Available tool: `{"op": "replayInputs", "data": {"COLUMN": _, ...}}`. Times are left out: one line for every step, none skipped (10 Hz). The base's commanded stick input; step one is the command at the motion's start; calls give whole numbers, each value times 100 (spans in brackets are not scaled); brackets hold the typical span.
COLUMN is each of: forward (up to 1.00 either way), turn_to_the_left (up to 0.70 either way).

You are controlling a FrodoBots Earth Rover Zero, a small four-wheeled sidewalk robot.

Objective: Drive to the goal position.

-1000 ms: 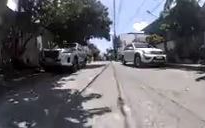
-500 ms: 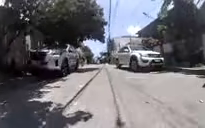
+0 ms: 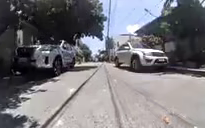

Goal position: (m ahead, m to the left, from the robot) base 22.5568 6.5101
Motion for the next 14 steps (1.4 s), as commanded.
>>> {"op": "replayInputs", "data": {"forward": 100, "turn_to_the_left": 1}}
{"op": "replayInputs", "data": {"forward": 100, "turn_to_the_left": 1}}
{"op": "replayInputs", "data": {"forward": 100, "turn_to_the_left": 1}}
{"op": "replayInputs", "data": {"forward": 100, "turn_to_the_left": 1}}
{"op": "replayInputs", "data": {"forward": 100, "turn_to_the_left": 1}}
{"op": "replayInputs", "data": {"forward": 100, "turn_to_the_left": 1}}
{"op": "replayInputs", "data": {"forward": 100, "turn_to_the_left": 1}}
{"op": "replayInputs", "data": {"forward": 100, "turn_to_the_left": 1}}
{"op": "replayInputs", "data": {"forward": 100, "turn_to_the_left": 1}}
{"op": "replayInputs", "data": {"forward": 100, "turn_to_the_left": 1}}
{"op": "replayInputs", "data": {"forward": 100, "turn_to_the_left": 1}}
{"op": "replayInputs", "data": {"forward": 100, "turn_to_the_left": 1}}
{"op": "replayInputs", "data": {"forward": 100, "turn_to_the_left": 1}}
{"op": "replayInputs", "data": {"forward": 100, "turn_to_the_left": 1}}
